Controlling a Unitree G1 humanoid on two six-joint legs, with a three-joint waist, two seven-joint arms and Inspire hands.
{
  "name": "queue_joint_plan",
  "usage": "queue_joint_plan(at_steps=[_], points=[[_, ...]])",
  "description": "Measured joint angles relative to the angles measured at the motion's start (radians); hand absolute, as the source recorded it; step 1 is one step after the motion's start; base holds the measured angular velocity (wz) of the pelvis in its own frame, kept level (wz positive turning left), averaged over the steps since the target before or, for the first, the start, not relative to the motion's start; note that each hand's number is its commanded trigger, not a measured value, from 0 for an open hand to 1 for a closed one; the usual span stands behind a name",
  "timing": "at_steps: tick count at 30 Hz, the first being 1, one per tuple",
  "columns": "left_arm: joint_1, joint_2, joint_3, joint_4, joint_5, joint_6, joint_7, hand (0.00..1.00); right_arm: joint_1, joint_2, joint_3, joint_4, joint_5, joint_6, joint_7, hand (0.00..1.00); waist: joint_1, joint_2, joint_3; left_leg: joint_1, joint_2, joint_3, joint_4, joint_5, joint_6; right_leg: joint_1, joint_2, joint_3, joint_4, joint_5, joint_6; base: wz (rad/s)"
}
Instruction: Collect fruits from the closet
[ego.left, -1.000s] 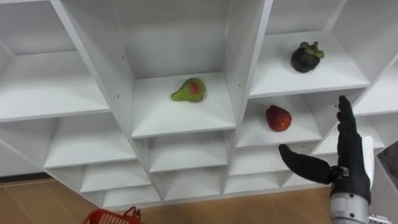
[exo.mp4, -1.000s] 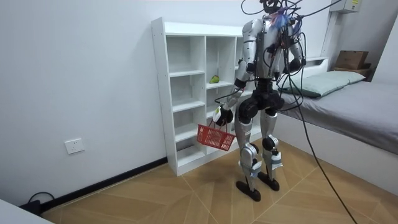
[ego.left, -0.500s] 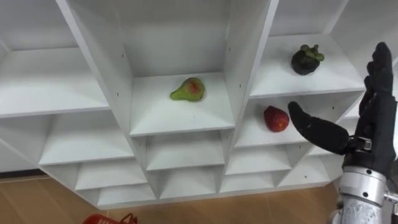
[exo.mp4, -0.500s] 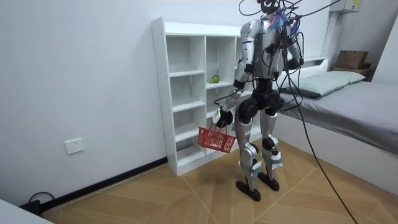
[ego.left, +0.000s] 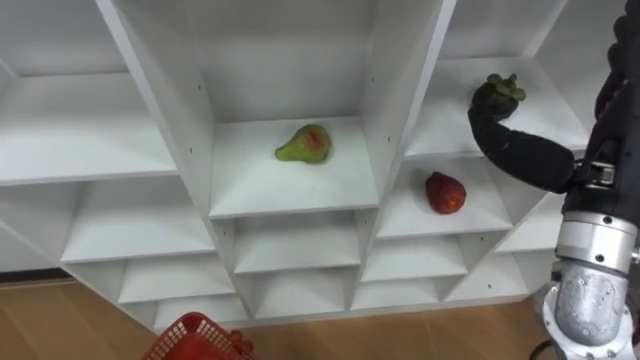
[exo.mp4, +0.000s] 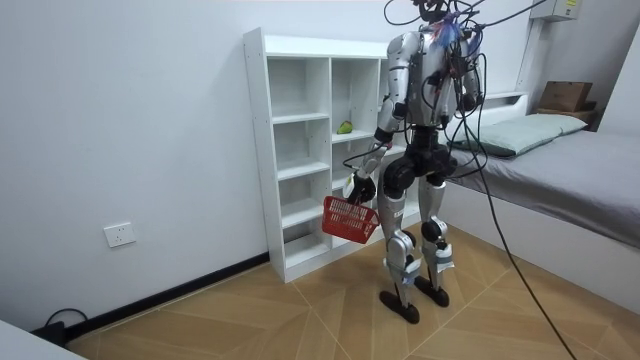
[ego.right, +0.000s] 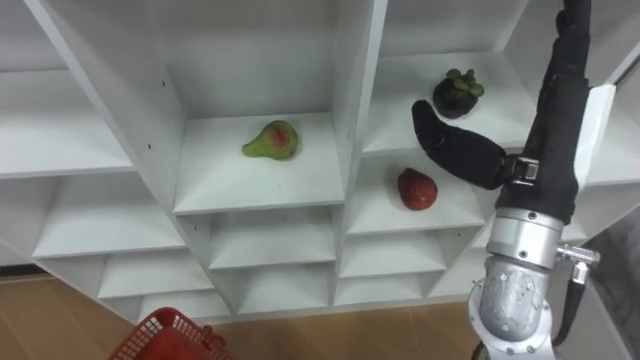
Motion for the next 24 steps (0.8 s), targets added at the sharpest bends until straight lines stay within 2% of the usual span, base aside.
queue_joint_plan(at_steps=[4, 6, 9, 13, 18, 24], points=[[0.001, 0.0, 0.0, -0.014, 0.001, 0.015, -0.006, 1.0, -0.004, 0.0, -0.005, 0.026, 0.004, 0.01, 0.032, 0.0, -0.001, -0.004, 0.0049, 0.001, 0.001, -0.001, 0.0, 0.0, 0.0, 0.008, -0.001, -0.002, -0.011, 0.0, 0.0, 0.01], [-0.001, 0.0, 0.0, -0.022, 0.0, 0.022, -0.014, 1.0, -0.015, -0.002, -0.015, 0.067, 0.033, 0.02, 0.056, 0.0, -0.004, -0.004, 0.0054, -0.007, 0.002, -0.016, 0.0, 0.0, 0.0, 0.007, -0.005, -0.036, -0.011, 0.0, -0.001, 0.16], [0.001, 0.0, 0.0, -0.033, -0.001, 0.03, -0.032, 1.0, -0.05, -0.017, -0.032, 0.128, 0.097, 0.043, 0.07, 0.0, 0.0, -0.002, 0.0065, -0.008, 0.001, -0.025, 0.001, 0.0, 0.0, 0.008, -0.008, -0.054, -0.011, 0.0, 0.0, 0.11], [0.006, 0.002, 0.0, -0.046, 0.0, 0.041, -0.033, 1.0, -0.094, -0.038, -0.033, 0.181, 0.144, 0.064, 0.075, 0.0, 0.0, -0.002, 0.0066, -0.013, 0.001, -0.031, 0.002, 0.0, 0.0, 0.006, -0.008, -0.063, -0.012, 0.0, 0.0, 0.06], [0.007, 0.002, 0.0, -0.073, 0.0, 0.057, -0.033, 1.0, -0.103, -0.038, -0.033, 0.196, 0.159, 0.079, 0.081, 0.0, 0.001, -0.002, 0.0065, -0.021, -0.001, -0.052, 0.009, 0.001, 0.0, 0.008, -0.011, -0.08, -0.012, 0.0, 0.0, 0.12], [0.018, 0.004, 0.0, -0.091, 0.0, 0.063, -0.032, 1.0, -0.127, -0.038, -0.033, 0.255, 0.158, 0.094, 0.083, 0.0, 0.004, -0.004, 0.0064, -0.019, -0.001, -0.061, 0.009, 0.001, 0.0, 0.013, -0.011, -0.08, -0.013, 0.0, 0.0, 0.05]])
